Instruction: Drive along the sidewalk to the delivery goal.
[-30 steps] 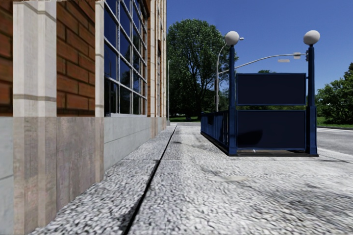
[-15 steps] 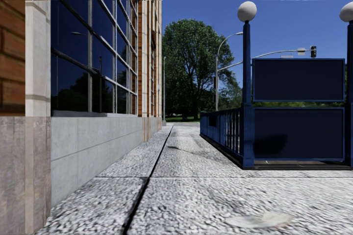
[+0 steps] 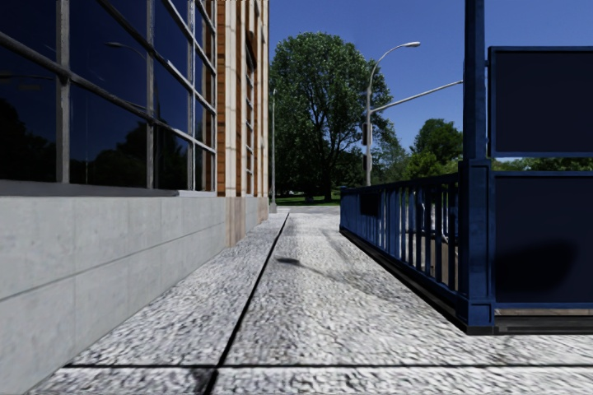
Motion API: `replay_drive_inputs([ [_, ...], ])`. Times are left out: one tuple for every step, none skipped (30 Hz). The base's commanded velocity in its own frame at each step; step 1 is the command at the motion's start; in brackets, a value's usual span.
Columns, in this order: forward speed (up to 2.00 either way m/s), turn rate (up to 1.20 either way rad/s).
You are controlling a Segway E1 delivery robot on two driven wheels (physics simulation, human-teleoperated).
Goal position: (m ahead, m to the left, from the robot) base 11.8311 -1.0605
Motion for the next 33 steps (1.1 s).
replay_drive_inputs([
  [2.00,0.00],
  [2.00,0.00],
  [2.00,0.00],
  [2.00,0.00],
  [2.00,0.00],
  [2.00,0.00],
  [2.00,0.00],
  [2.00,0.00],
  [2.00,0.00],
  [2.00,0.00],
  [2.00,0.00],
  [2.00,0.00],
  [2.00,0.00],
  [2.00,0.00],
  [2.00,0.00],
  [2.00,0.00],
  [2.00,0.00],
  [2.00,0.00],
  [2.00,0.00],
  [2.00,0.00],
  [2.00,0.00],
  [2.00,0.00],
  [2.00,0.00],
  [2.00,0.00],
  [2.00,0.00],
  [2.00,0.00],
  [2.00,0.00],
  [2.00,0.00],
  [2.00,0.00],
  [2.00,0.00],
  [2.00,0.00],
  [2.00,0.00],
  [2.00,0.00],
])
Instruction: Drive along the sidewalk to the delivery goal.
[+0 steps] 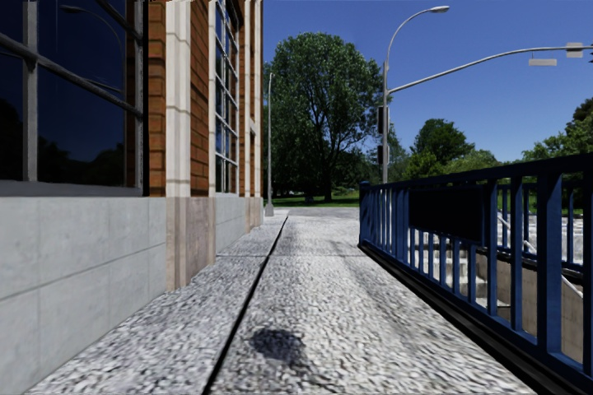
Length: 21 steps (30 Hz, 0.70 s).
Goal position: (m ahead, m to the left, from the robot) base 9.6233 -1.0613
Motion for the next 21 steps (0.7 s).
replay_drive_inputs([
  [2.00,0.00],
  [2.00,0.00],
  [2.00,0.00],
  [2.00,0.00],
  [2.00,0.00],
  [2.00,0.00],
  [2.00,0.00],
  [2.00,0.00],
  [2.00,0.00],
  [2.00,0.00],
  [2.00,0.00],
  [2.00,0.00],
  [2.00,0.00],
  [2.00,0.00],
  [2.00,0.00],
  [2.00,0.00],
  [2.00,0.00],
  [2.00,0.00],
  [2.00,0.00],
  [2.00,0.00],
  [2.00,0.00],
])
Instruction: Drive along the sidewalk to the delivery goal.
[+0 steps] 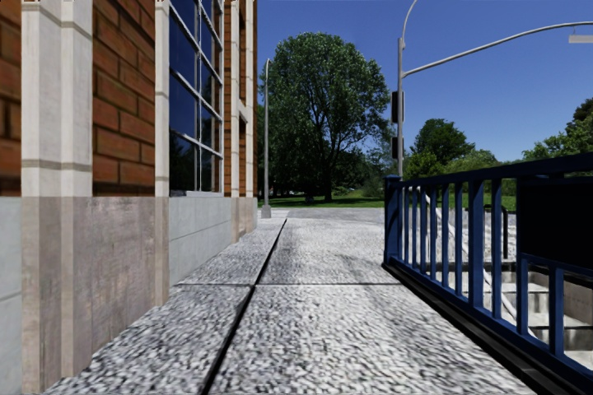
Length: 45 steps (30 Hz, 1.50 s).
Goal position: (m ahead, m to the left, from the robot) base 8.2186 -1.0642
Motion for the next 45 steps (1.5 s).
replay_drive_inputs([
  [2.00,0.00],
  [2.00,0.00],
  [2.00,0.00],
  [2.00,0.00],
  [2.00,0.00],
  [2.00,0.00],
  [2.00,0.00],
  [2.00,0.00],
  [2.00,0.00],
  [2.00,0.00],
  [2.00,0.00],
  [2.00,0.00],
  [2.00,0.00],
  [2.00,0.00],
  [2.00,0.00],
  [2.00,-0.03],
  [2.00,-0.06],
  [2.00,-0.06],
  [2.00,-0.15],
  [2.00,-0.19],
  [2.00,-0.19],
  [2.00,-0.19],
  [2.00,-0.15],
  [2.00,-0.07],
  [2.00,-0.04],
  [2.00,-0.04],
  [1.96,-0.04],
  [1.73,-0.09],
  [1.73,-0.09],
  [1.44,-0.20],
  [1.24,-0.32],
  [1.20,-0.38],
  [1.20,-0.38],
  [1.18,-0.40],
  [1.18,-0.41],
  [1.20,-0.41],
  [1.20,-0.41],
  [1.21,-0.41],
  [1.21,-0.41],
  [1.22,-0.41],
  [1.22,-0.41],
  [1.22,-0.41],
  [1.22,-0.41],
  [1.23,-0.41],
  [1.23,-0.41],
])
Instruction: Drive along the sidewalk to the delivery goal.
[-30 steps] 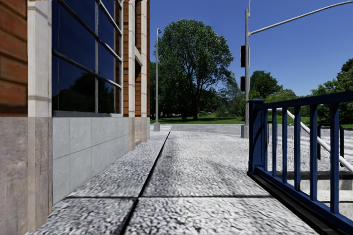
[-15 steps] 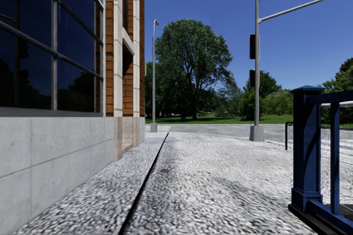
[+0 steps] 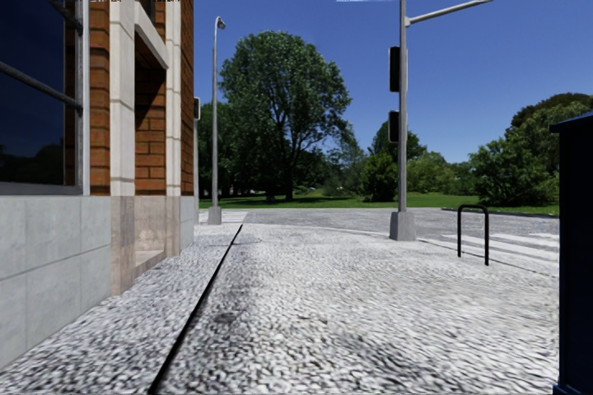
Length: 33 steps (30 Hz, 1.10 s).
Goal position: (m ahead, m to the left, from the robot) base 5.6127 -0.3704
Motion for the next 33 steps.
replay_drive_inputs([
  [1.24,-0.41],
  [1.24,-0.41],
  [1.27,-0.41],
  [1.27,-0.41],
  [1.33,-0.41],
  [1.39,-0.41],
  [1.40,-0.41],
  [1.40,-0.41],
  [1.41,-0.41],
  [1.41,-0.41],
  [1.42,-0.41],
  [1.42,-0.41],
  [1.43,-0.35],
  [1.45,-0.28],
  [1.46,-0.24],
  [1.46,-0.24],
  [1.47,-0.19],
  [1.49,-0.06],
  [1.49,-0.06],
  [1.52,0.00],
  [1.53,0.00],
  [1.53,0.00],
  [1.53,0.00],
  [1.53,0.00],
  [1.52,0.00],
  [1.52,0.00],
  [1.51,0.00],
  [1.51,0.00],
  [1.51,0.00],
  [1.51,0.00],
  [1.51,0.00],
  [1.51,0.00],
  [1.51,0.00],
])
